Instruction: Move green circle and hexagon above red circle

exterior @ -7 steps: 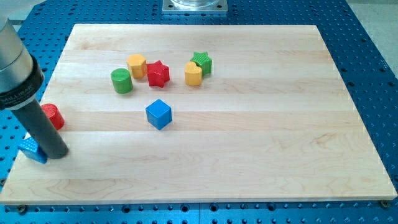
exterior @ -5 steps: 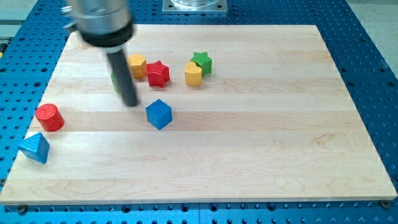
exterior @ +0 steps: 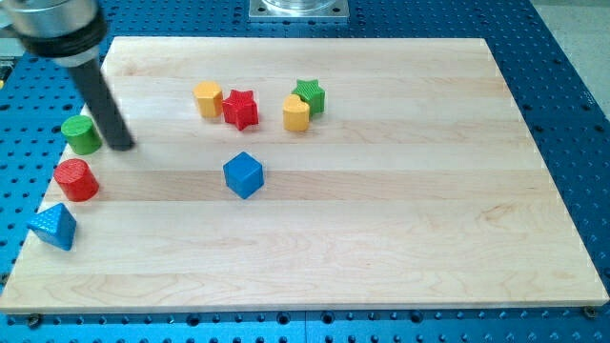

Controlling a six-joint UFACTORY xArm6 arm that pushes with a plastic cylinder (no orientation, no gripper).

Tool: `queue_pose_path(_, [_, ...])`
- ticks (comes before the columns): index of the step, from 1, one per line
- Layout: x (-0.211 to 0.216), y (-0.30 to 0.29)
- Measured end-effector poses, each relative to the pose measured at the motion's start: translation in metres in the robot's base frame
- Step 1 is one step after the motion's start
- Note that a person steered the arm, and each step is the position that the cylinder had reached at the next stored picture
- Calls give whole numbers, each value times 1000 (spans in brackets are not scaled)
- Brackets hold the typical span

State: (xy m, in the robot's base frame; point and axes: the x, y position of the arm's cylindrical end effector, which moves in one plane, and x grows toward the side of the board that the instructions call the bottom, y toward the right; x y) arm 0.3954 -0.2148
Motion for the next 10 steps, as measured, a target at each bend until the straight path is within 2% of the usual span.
queue_pose_path(1, [-58,-22])
queue_pose_path(2, [-42,-88])
queue_pose_path(3, [4,-85])
queue_pose_path(4, [8,-59])
queue_pose_path(5, [-28,-26])
queue_pose_path(6, [-104,61])
queue_pose_path(7, [-115,143])
queue_pose_path(8, [-66,114])
queue_pose_path(9, [-61,28])
queue_pose_path(10, [-48,41])
